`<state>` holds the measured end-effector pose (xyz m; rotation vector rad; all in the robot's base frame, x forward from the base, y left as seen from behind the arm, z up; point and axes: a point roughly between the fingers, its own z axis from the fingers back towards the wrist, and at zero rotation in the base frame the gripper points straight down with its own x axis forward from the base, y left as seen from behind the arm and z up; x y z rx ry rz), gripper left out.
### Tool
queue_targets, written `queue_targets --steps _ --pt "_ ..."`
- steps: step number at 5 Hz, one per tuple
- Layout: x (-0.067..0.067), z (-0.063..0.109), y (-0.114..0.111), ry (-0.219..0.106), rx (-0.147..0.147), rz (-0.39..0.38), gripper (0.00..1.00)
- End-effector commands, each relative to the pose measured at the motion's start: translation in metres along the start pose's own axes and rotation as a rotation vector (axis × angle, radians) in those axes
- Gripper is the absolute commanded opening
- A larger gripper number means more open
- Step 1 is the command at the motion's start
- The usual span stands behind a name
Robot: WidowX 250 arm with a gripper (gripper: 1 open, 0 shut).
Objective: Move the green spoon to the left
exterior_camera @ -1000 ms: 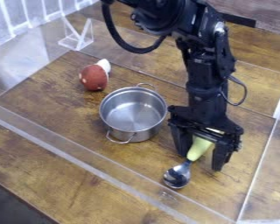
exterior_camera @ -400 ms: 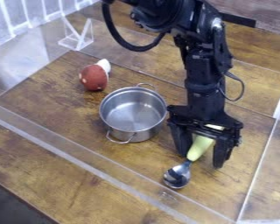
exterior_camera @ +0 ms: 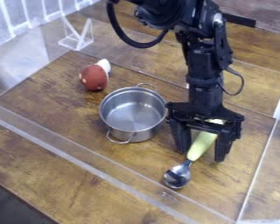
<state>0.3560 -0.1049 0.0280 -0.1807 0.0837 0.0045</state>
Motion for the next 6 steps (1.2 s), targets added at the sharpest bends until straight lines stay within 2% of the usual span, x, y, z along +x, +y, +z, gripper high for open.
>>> queue_targets --steps 1,2,3,5,6 --pt "0.007 0.004 0.011 -0.007 0.004 0.034 0.0" --pt "0.003 0.007 0.007 -0.017 0.001 0.098 0.0" --pt "-0.001 0.011 0.001 -0.022 0.013 0.098 0.0" --pt "-0.018 0.013 0.011 0.006 0.056 -0.129 0.0" --pt "-0.012 0.012 0.003 0.001 0.062 -0.196 0.0"
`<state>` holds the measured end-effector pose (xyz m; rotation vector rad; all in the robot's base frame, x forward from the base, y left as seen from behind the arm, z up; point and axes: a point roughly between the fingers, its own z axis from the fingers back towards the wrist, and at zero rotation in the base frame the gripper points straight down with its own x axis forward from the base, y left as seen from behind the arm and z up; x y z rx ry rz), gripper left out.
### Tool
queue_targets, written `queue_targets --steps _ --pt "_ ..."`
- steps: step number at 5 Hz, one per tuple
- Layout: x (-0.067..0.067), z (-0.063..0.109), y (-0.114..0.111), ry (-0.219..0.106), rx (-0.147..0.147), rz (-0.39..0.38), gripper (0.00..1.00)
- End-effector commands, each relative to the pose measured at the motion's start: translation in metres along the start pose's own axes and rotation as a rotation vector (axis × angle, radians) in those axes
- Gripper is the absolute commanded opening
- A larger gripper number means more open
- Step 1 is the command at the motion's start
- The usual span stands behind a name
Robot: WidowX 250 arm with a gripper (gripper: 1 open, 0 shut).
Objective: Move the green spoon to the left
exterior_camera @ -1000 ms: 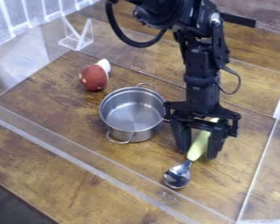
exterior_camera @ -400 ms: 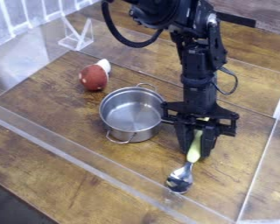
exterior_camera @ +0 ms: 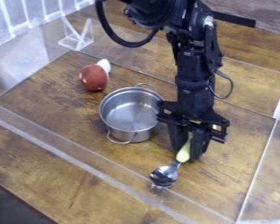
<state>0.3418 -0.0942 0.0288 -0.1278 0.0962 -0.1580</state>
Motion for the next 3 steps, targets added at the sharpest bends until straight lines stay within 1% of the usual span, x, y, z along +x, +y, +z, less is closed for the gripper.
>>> queue_targets --steps 1,2,3 --pt "0.0087 0.0093 -0.0153 -0.04 0.002 -0.082 0.0" --pt "0.0147 0.0083 -0.0237 -0.063 -0.014 -0.111 0.0" --pt "0.0132 0.0089 -0.0233 -0.087 -0.03 -0.135 0.0"
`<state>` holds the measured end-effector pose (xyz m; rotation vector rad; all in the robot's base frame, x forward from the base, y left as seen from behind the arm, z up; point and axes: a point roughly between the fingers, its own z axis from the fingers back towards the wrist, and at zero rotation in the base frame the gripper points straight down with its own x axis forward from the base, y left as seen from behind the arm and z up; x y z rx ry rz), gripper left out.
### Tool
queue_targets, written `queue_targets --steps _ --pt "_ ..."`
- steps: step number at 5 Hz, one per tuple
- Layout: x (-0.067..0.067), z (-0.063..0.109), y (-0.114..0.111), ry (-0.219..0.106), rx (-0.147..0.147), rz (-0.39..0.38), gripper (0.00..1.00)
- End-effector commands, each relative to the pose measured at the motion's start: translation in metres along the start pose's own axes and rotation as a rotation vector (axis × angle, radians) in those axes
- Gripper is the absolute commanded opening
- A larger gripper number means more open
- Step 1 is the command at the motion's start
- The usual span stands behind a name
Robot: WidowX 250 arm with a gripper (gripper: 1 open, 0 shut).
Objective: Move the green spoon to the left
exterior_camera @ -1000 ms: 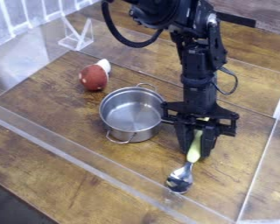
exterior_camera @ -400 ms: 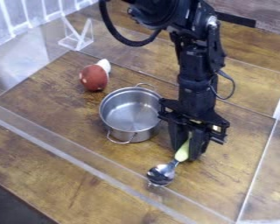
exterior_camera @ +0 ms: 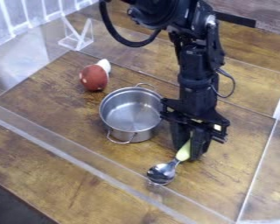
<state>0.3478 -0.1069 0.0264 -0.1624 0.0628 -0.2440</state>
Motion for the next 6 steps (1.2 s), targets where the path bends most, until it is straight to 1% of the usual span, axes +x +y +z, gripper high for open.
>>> queue_targets --steps 1,2,3,4,5,6 --pt "0.005 0.013 -0.012 -0.076 -0.012 -0.067 0.0" --pt "0.0 0.016 -0.009 -0.093 -0.015 -0.066 0.0" --pt "-0.005 0.017 -0.006 -0.109 -0.011 -0.06 0.0" --pt "-0.007 0.019 -0.009 -0.122 -0.006 -0.037 0.0" --pt "-0.01 0.021 -0.013 -0.136 0.004 -0.017 0.0" --pt "-0.01 0.027 -0.023 -0.139 0.014 -0.027 0.0"
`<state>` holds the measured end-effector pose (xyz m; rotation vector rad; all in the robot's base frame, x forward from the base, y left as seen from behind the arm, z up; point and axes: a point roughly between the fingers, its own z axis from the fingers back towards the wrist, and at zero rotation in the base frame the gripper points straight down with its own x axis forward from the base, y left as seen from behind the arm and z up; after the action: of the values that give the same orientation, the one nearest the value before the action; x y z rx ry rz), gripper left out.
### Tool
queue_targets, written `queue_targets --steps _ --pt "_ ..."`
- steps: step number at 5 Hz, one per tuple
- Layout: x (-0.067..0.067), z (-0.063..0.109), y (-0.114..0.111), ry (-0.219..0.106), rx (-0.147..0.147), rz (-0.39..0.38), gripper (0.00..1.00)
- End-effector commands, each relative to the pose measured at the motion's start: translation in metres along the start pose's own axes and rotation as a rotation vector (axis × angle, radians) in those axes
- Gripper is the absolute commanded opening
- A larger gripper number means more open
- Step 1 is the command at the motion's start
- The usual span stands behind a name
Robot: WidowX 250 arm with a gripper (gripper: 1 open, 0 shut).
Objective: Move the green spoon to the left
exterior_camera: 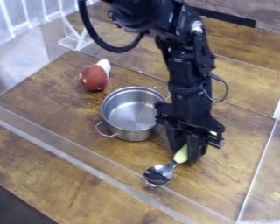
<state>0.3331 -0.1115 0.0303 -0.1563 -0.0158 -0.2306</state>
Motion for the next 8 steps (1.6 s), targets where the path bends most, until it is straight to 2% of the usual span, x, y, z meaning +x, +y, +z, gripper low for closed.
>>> queue_targets --steps 1,4,5,7,8 --pt "0.006 0.032 -0.024 -0.066 0.007 -0.041 0.0" --pt "0.022 0.017 -0.017 -0.093 -0.001 -0.002 0.0" --pt "0.014 0.021 -0.014 -0.08 0.003 0.003 0.0" --pt "0.016 0.036 -0.023 -0.073 0.007 -0.083 0.0" --pt "0.018 0.037 -0.023 -0.083 0.016 -0.062 0.0"
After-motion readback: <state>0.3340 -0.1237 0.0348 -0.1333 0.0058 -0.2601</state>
